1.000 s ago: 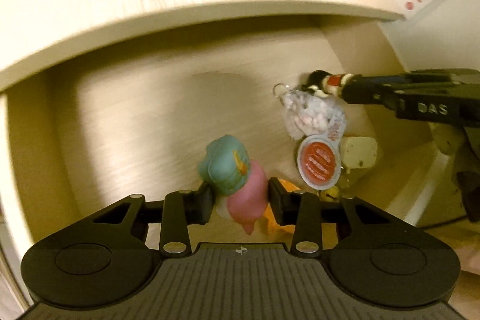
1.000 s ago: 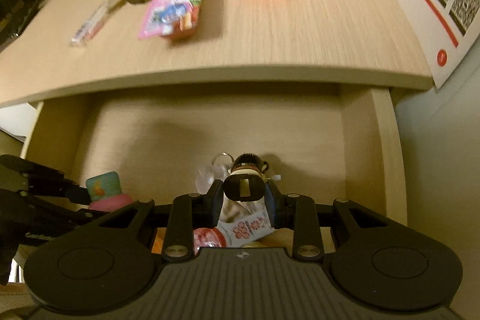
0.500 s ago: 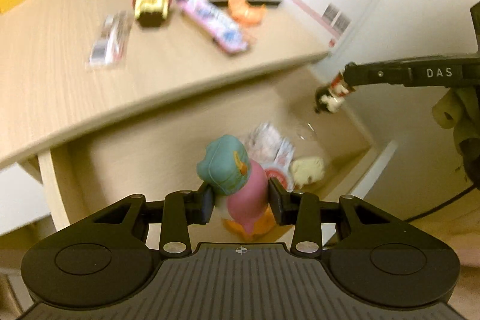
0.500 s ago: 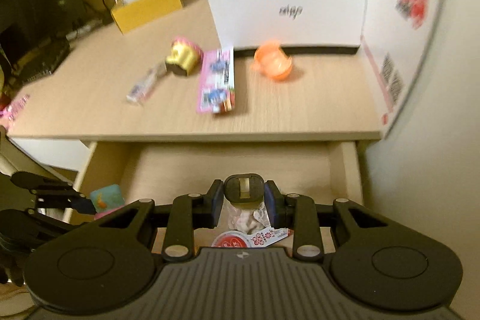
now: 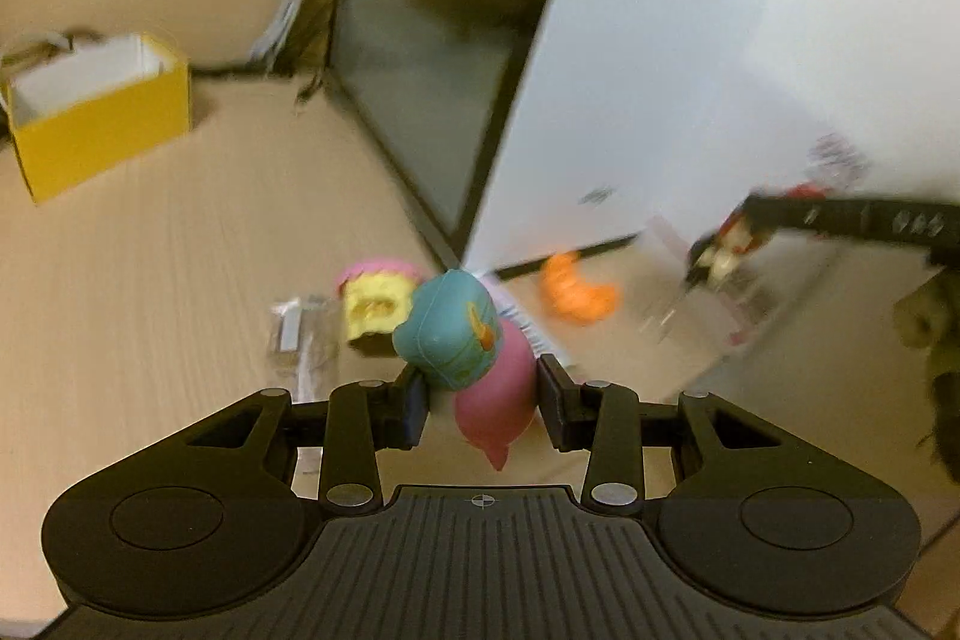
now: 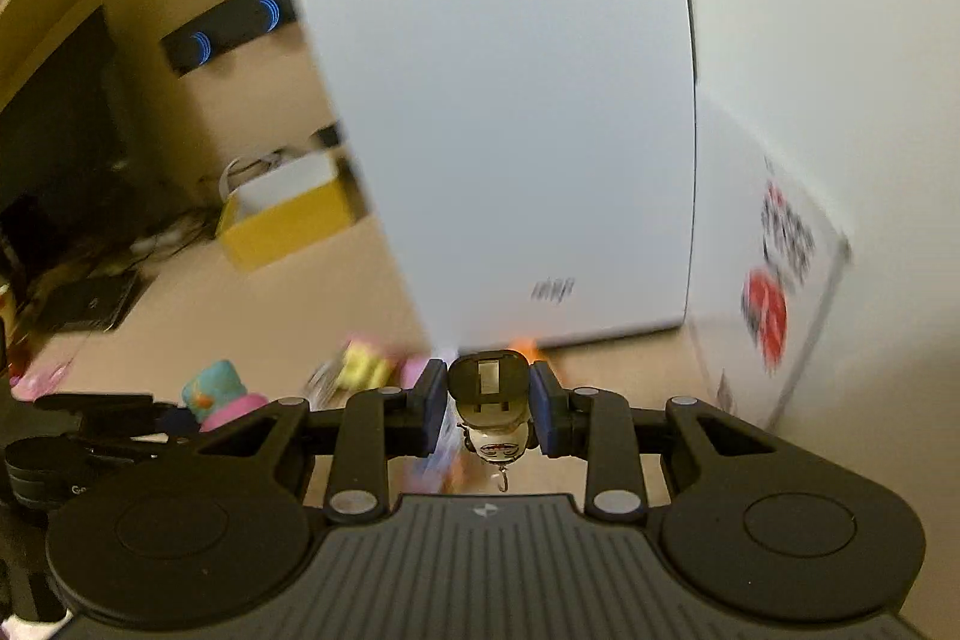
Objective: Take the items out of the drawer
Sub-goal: 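Place the bird toy and figurine on the desktop, opening both grippers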
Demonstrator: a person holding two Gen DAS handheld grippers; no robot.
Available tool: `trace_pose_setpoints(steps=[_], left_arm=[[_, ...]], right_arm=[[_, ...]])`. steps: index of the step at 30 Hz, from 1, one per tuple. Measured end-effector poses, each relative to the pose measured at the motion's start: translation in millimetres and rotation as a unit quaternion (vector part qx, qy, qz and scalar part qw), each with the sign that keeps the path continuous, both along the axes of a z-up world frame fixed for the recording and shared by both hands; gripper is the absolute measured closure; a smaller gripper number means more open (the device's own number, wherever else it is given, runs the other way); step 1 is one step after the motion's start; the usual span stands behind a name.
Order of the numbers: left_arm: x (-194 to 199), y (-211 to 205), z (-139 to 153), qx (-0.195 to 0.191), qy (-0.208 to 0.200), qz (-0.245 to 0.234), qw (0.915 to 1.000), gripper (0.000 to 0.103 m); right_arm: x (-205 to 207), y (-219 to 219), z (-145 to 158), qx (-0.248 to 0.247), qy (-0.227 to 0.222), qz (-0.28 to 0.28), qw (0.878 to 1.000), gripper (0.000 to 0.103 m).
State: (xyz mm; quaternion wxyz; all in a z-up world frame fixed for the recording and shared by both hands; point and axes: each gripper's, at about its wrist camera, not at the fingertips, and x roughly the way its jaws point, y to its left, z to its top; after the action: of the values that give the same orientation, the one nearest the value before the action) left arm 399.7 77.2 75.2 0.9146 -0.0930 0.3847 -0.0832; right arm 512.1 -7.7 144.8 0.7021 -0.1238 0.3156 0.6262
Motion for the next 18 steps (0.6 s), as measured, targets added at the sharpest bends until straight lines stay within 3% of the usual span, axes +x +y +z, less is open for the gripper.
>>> trace_pose_setpoints(steps=[3, 6, 9, 13, 18], left_arm=[[26.9, -1.5, -29.7, 0.021, 0.046, 0.002, 0.9987, 0.061], [38.9, -0.5, -47.8, 0.028, 0.063, 0.005, 0.9976, 0.060], [43.6, 6.2, -53.4, 0.023, 0.053, 0.005, 0.9983, 0.059], [47.9, 6.6, -56.6, 0.044, 0.046, 0.010, 0.9979, 0.053], [51.3, 3.7, -59.5, 0.057, 0.041, 0.019, 0.9974, 0.053]], right_arm=[[2.3, 30.6, -20.8, -0.007, -0.052, -0.016, 0.998, 0.074], [-0.7, 60.2, -55.8, -0.040, -0.116, -0.020, 0.992, 0.074], [-0.4, 79.7, -85.5, -0.071, -0.113, -0.013, 0.991, 0.073], [-16.0, 95.1, -95.4, -0.055, -0.167, 0.011, 0.984, 0.073], [-29.0, 114.9, -108.6, -0.072, -0.151, 0.045, 0.985, 0.073]])
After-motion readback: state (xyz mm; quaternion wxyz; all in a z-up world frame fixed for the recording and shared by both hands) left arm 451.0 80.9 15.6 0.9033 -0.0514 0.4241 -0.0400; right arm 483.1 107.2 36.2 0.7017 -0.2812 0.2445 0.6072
